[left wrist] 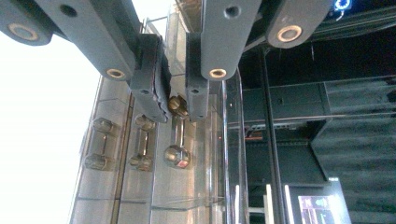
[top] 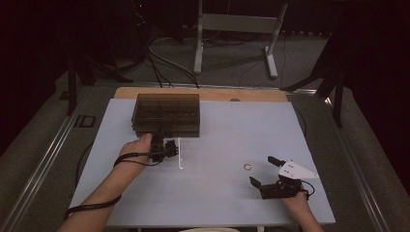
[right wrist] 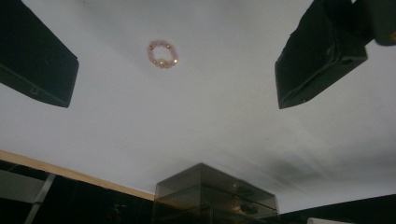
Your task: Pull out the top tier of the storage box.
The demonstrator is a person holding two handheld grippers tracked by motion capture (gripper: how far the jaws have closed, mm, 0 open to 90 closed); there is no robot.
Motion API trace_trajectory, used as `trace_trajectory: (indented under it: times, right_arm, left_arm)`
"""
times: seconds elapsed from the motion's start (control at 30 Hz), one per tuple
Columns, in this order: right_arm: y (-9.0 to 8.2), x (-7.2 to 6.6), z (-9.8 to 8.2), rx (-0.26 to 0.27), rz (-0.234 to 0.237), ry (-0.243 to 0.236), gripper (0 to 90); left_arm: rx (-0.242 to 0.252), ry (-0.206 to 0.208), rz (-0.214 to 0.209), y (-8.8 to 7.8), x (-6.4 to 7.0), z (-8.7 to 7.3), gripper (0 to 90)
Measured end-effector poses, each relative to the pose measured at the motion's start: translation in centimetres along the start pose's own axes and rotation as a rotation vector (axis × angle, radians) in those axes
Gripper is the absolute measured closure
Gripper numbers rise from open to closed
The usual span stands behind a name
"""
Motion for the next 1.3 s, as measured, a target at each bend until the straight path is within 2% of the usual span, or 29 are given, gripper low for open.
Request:
trace_trajectory:
  times: [0.17, 0.3, 0.53, 0.73, 0.77, 0.8, 0.87, 0.93, 1.03, 1.13, 1.27, 1.3]
  right_arm:
    - [0.0, 0.0, 0.0, -0.003, 0.000, 0.001, 0.1]
    - [0.1, 0.0, 0.0, -0.004, -0.002, -0.002, 0.1]
    - [0.1, 0.0, 0.0, -0.004, -0.001, -0.001, 0.1]
    - [0.2, 0.0, 0.0, -0.004, 0.000, 0.001, 0.1]
    - [0.2, 0.0, 0.0, -0.002, -0.001, -0.001, 0.1]
    - [0.2, 0.0, 0.0, -0.004, 0.000, 0.002, 0.1]
    - [0.2, 0.0, 0.0, -0.003, 0.003, 0.005, 0.1]
    - [0.2, 0.0, 0.0, -0.003, 0.000, 0.004, 0.1]
    - [0.3, 0.0, -0.1, -0.009, 0.001, 0.003, 0.1]
    - [0.3, -0.1, 0.0, -0.006, 0.001, 0.002, 0.1]
    - [0.3, 0.0, -0.1, -0.007, 0.001, 0.006, 0.1]
    - [0.3, -0.1, 0.0, -0.006, 0.001, 0.005, 0.1]
  left_arm:
    - [0.010, -0.013, 0.008, -0.5, 0.1, -0.1, 82.5]
    - [0.003, 0.001, 0.004, -0.9, 0.1, 0.0, 82.5]
    - [-0.001, 0.001, 0.010, -0.9, 0.2, 0.1, 82.4]
    - [0.003, -0.012, -0.001, -0.9, 0.1, 0.0, 82.1]
    - [0.006, -0.006, -0.003, -0.9, 0.0, -0.1, 82.1]
    - [0.024, -0.018, 0.001, -0.8, 0.1, -0.2, 82.0]
    - [0.034, -0.043, -0.012, -0.8, 0.0, -0.5, 81.3]
    - [0.041, -0.046, -0.027, -0.8, -0.2, -0.7, 81.2]
    - [0.057, -0.089, -0.073, -0.6, -0.6, -1.0, 80.3]
    - [0.076, -0.106, -0.117, -0.6, -0.9, -1.4, 75.2]
    - [0.064, -0.171, -0.167, -0.3, -1.5, -2.3, 68.4]
    - [0.062, -0.178, -0.175, -0.3, -1.6, -2.5, 63.5]
Point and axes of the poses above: each handheld gripper's, and its own axes: y roughly forward along the jaws, z roughly out of its top, x roughly to its right, the point moved 1 cm from there along y, roughly forward along the jaws, and after that the axes turned 15 degrees about z, right-handed, at the moved point
